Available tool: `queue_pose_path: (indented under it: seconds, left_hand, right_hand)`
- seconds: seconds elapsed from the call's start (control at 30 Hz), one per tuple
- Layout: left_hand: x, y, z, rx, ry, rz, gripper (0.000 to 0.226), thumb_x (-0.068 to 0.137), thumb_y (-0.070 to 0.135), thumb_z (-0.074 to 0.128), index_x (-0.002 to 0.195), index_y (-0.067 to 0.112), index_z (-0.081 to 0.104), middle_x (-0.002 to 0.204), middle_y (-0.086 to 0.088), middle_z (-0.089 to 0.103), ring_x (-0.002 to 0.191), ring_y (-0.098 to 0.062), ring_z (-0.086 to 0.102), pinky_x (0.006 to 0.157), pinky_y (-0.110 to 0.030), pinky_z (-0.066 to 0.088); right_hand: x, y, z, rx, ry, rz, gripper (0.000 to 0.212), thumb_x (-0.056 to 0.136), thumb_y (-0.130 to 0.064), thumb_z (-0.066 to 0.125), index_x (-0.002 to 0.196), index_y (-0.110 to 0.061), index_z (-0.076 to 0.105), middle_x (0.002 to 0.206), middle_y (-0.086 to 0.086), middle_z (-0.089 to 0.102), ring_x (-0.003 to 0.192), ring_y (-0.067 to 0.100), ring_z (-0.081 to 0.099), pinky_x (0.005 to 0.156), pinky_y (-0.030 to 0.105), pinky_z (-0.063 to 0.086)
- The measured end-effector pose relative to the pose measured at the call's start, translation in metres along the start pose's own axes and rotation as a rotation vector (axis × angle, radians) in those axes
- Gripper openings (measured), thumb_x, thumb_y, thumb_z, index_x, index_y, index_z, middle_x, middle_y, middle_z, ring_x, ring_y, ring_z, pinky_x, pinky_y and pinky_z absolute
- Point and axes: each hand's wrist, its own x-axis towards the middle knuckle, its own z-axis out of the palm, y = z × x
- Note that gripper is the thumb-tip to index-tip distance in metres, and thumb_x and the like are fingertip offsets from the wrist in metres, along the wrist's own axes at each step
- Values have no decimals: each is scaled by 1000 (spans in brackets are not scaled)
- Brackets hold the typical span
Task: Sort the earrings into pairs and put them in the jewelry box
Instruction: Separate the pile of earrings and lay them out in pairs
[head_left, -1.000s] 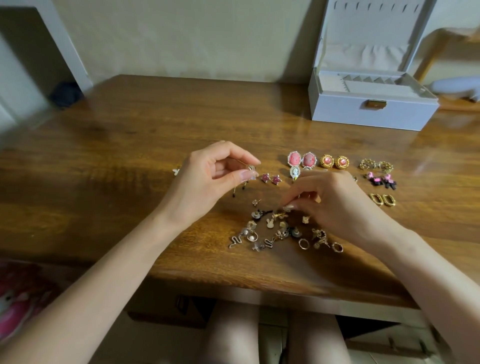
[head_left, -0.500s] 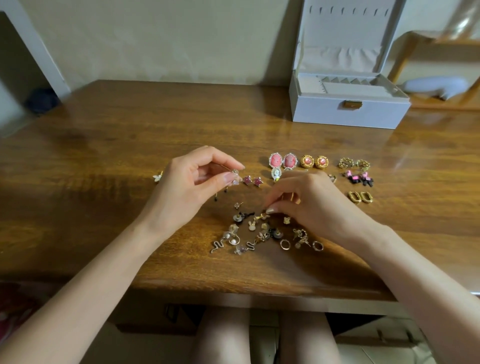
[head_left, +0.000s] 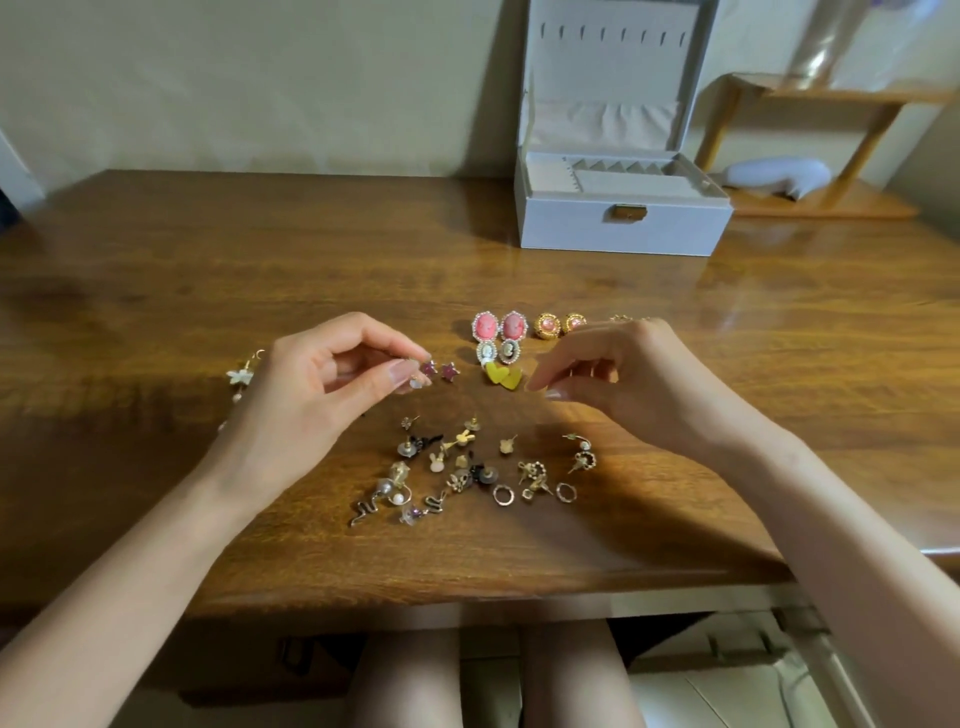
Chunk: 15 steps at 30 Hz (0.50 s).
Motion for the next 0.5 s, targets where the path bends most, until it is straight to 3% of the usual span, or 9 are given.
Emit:
queue_pose_path:
  seconds: [0.23, 0.37, 0.5]
  left_hand:
    - [2, -1, 2, 14, -16, 28, 17, 77, 19, 62, 93, 15, 69, 90, 0, 70, 88, -11, 66, 77, -16, 51]
    - [2, -1, 2, 17, -29, 35, 17, 76, 20, 63, 92, 17, 69, 94, -1, 68, 90, -15, 66, 81, -24, 53]
    - [2, -2, 2, 5, -45, 24, 19, 75, 20, 65, 93, 16, 69, 96, -2, 67, 92, -16, 64, 83, -27, 53]
  right_hand:
    - [-8, 7, -5, -8, -75, -23, 12, 76, -7, 74, 80, -17, 75, 74, -19, 63, 70, -14, 54, 65, 3, 36]
    - [-10, 11, -5, 2, -121, -14, 10, 72, -16, 78, 80, -21, 75, 78, -10, 69, 74, -5, 57, 63, 4, 37]
    - [-11, 11, -2, 6, -119, -17, 10, 70, -22, 79, 78, -25, 74, 75, -13, 66, 74, 1, 57, 62, 6, 39]
